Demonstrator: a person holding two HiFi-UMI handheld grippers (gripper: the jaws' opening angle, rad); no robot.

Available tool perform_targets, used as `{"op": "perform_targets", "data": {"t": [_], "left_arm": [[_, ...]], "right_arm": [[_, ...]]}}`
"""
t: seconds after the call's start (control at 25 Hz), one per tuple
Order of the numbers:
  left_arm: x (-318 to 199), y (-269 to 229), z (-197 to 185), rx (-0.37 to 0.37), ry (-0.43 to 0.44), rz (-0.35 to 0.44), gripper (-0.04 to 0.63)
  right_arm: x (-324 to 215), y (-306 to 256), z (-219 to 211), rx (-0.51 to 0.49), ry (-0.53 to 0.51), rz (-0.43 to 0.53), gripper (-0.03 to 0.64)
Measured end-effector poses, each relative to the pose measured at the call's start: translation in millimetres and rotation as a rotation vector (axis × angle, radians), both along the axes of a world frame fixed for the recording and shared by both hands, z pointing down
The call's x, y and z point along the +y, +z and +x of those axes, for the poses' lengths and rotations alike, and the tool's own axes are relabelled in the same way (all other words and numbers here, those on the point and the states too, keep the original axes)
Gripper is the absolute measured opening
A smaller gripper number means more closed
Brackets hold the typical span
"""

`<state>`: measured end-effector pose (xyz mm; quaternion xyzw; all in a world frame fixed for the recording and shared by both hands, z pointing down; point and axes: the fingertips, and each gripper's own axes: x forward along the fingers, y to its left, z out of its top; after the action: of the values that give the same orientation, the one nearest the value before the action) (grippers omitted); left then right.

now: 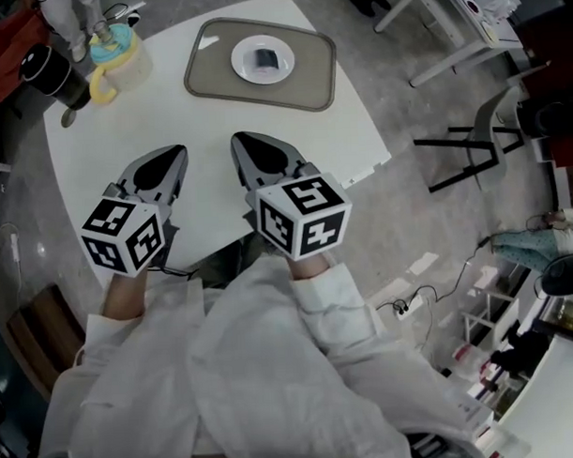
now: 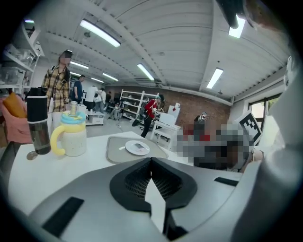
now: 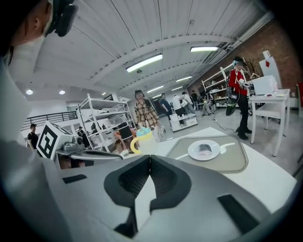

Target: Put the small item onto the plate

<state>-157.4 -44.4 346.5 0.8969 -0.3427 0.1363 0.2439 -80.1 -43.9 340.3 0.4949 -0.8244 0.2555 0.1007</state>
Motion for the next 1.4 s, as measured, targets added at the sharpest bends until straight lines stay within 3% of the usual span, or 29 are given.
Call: {"op": "perform_targets", "data": {"t": [0.32,0.72,1.4], "left_arm": [[37,0,-8,0.023,0.012,-0.010,0.011],[44,-10,5,0.059,-0.021,-0.026,0.011],[34,-10,34,0.046,-0.035,-0.039,0.011]], "right_arm": [[40,-1,-17,0.047,-0.010,-0.010,0.015],[39,-14,-21,0.005,-0.086,0.044,0.015],[29,-21,2,0.023,-0.137,0.067,0.015]]}}
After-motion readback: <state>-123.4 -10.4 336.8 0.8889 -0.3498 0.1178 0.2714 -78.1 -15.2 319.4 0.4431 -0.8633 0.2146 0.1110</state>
